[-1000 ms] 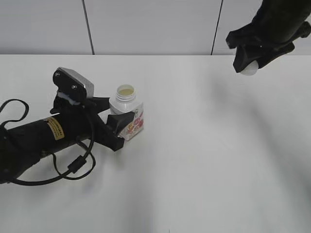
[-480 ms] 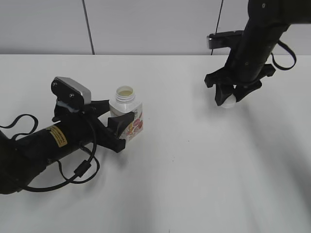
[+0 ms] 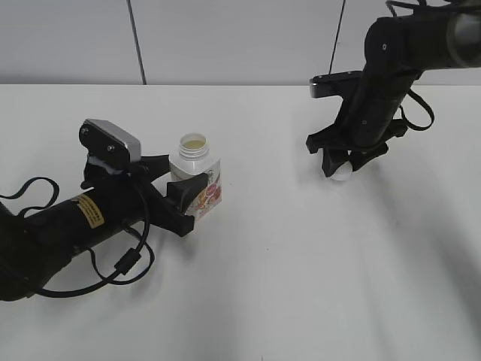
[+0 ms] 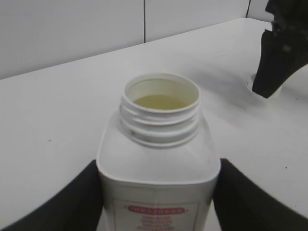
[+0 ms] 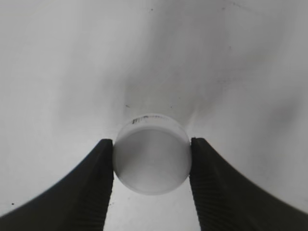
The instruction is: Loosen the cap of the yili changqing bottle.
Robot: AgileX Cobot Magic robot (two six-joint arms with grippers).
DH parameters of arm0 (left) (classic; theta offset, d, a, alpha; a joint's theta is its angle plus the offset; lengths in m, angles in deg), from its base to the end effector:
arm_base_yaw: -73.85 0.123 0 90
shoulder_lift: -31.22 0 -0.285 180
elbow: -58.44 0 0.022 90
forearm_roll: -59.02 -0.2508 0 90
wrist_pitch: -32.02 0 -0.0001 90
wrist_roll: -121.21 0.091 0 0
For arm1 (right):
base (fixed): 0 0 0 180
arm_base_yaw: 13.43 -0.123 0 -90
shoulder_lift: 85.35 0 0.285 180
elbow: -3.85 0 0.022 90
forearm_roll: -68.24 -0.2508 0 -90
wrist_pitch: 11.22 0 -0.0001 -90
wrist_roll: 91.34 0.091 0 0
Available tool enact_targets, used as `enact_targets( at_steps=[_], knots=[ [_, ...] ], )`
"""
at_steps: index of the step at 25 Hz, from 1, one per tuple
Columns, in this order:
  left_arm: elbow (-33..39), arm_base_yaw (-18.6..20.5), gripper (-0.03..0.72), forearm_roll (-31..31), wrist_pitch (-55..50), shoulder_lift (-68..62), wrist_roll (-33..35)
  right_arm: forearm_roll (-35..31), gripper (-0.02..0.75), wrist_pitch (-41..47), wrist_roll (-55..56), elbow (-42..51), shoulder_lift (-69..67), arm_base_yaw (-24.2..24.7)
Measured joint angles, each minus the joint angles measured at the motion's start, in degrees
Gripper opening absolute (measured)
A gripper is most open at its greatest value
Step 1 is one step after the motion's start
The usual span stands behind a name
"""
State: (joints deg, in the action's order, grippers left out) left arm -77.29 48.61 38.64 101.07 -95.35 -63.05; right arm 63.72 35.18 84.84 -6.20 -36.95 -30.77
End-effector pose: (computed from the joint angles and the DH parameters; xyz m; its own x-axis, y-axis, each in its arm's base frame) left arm 0.2725 -0.1612 0.0883 -0.1642 0.1377 -0.9768 0.7004 0.7135 -0.0172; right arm 0.4122 0.1342 0.1348 -0.9294 -0.3029 -0.2110 -0.3204 0.9458 0.0532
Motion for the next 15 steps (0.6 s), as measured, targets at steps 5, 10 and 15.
enact_targets(
  at_steps=[5, 10, 15],
  knots=[
    [0.0, 0.0, 0.424, 0.0, 0.0, 0.0, 0.0, 0.0, 0.386, -0.7, 0.0, 0.0, -0.6, 0.1],
    [0.0, 0.0, 0.424, -0.2, 0.0, 0.0, 0.0, -0.8, 0.451, -0.7, 0.1, 0.0, -0.6, 0.1],
    [0.6, 0.0, 0.435, -0.3, 0.4, 0.0, 0.0, -1.2, 0.585, -0.6, 0.0, 0.0, -0.6, 0.1]
  ],
)
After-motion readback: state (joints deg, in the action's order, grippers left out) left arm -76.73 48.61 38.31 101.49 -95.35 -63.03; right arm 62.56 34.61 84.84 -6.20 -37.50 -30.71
